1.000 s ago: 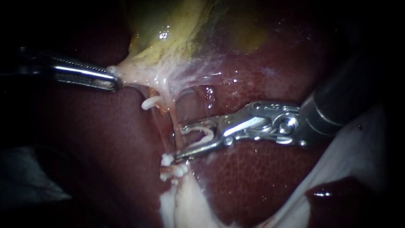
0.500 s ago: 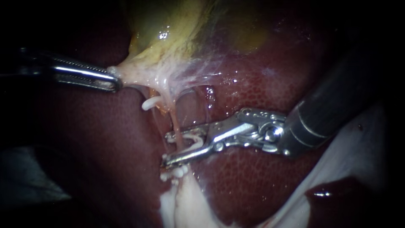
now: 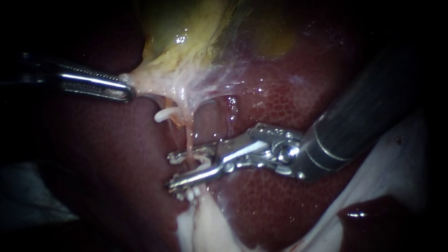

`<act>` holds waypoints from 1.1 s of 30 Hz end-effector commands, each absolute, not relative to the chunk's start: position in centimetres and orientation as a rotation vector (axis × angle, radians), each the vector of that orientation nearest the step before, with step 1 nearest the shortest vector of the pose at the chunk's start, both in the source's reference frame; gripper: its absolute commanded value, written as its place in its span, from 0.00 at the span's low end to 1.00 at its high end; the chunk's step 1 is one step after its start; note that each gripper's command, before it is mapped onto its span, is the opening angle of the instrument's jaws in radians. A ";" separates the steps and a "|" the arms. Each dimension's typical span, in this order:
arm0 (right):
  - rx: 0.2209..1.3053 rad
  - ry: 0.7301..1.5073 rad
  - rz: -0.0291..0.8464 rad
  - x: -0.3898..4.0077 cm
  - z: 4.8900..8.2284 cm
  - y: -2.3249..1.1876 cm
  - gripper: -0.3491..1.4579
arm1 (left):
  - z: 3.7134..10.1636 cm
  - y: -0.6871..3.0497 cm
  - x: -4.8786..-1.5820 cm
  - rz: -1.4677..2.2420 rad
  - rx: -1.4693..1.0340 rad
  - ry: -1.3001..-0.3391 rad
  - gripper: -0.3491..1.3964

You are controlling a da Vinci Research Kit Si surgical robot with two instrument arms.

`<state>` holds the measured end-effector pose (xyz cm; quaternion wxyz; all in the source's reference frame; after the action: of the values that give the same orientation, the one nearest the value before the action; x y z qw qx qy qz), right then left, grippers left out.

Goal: Clipping second clip right tube

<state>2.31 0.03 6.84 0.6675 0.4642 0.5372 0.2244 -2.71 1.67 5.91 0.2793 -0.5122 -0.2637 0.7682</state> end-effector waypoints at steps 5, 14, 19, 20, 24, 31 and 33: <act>1.083 1.204 0.495 2.30 6.69 -0.01 0.46 | 5.91 1.67 -2.70 2.061 -1.374 -0.707 0.00; 1.146 1.191 0.476 2.30 6.47 -0.03 0.42 | 5.90 1.67 -2.70 2.060 -1.374 -0.708 0.00; 1.164 1.183 0.489 2.28 6.40 0.02 0.36 | 5.90 1.67 -2.70 2.060 -1.374 -0.708 0.00; 1.169 1.180 0.493 2.27 6.39 0.03 0.34 | 5.90 1.67 -2.70 2.060 -1.374 -0.708 0.00; 1.179 1.174 0.502 2.23 6.37 0.05 0.24 | 5.90 1.67 -2.70 2.060 -1.374 -0.708 0.00; 1.212 1.150 0.539 2.20 6.36 0.08 0.00 | 5.90 1.67 -2.70 2.060 -1.374 -0.708 0.00; 1.235 1.131 0.567 2.18 6.36 0.09 0.00 | 5.90 1.67 -2.70 2.060 -1.374 -0.708 0.00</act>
<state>2.17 0.10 6.37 0.6340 0.5405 0.4936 0.2495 -2.70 1.67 5.90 0.2792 -0.5122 -0.2639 0.7682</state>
